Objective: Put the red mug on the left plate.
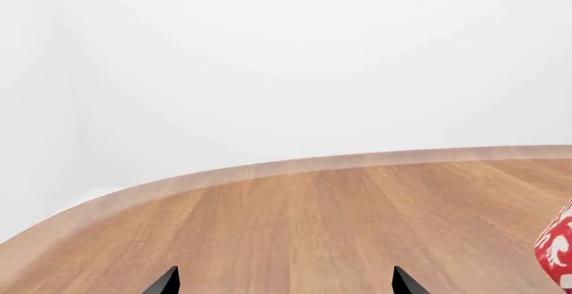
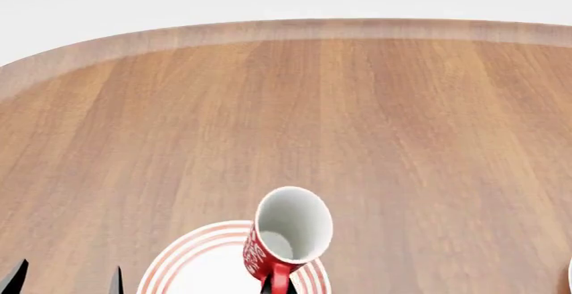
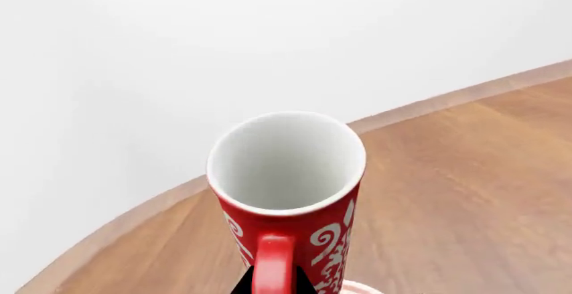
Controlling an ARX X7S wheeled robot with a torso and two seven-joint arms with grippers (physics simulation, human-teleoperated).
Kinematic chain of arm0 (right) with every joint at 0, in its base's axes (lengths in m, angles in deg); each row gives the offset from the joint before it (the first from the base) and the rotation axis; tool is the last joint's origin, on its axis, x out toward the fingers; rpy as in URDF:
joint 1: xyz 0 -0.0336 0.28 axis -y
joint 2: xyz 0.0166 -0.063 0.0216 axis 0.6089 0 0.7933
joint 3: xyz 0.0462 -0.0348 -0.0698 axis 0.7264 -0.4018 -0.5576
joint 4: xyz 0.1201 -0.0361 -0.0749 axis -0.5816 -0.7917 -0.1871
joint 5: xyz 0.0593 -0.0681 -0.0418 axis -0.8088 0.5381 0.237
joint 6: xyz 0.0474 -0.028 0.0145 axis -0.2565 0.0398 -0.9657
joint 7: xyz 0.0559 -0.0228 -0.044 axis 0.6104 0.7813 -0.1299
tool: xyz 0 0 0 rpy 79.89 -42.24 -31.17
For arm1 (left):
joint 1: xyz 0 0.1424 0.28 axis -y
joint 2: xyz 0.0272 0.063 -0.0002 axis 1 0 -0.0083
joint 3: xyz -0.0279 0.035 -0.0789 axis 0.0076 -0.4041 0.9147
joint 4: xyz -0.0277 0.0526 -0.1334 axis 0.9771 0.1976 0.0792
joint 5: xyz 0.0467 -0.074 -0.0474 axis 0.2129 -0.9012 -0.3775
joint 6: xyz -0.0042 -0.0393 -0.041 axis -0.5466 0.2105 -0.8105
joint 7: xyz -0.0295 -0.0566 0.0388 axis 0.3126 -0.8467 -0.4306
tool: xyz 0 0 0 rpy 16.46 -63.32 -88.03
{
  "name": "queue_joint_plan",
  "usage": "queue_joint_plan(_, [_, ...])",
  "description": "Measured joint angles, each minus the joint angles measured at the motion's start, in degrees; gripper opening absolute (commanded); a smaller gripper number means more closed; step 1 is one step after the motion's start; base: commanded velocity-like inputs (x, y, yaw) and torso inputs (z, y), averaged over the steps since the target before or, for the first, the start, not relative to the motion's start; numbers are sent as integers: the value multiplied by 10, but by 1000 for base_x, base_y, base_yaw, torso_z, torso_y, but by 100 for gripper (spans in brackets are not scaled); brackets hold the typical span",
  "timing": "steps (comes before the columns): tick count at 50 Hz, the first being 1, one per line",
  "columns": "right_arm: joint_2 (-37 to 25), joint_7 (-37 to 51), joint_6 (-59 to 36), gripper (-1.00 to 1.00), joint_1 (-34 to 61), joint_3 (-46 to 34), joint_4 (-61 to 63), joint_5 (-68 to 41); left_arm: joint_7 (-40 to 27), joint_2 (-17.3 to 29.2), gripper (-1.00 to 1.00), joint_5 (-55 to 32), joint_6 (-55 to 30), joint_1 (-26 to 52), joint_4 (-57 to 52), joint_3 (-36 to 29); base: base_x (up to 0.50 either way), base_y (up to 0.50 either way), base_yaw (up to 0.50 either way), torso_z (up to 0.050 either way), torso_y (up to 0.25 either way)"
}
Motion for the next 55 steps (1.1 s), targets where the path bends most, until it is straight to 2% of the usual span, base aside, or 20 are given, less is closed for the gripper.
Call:
queue_joint_plan(27, [56,-22,16,-100,52,-33,-156,44,-5,4,100,-1,0,0,-4,-3,0,0,0,0,0])
queue_joint_plan(55, [87,-40,42,-100,87,-56,-271,58,-9,8,100,-3,2,0,-6,-6,0,0,0,0,0])
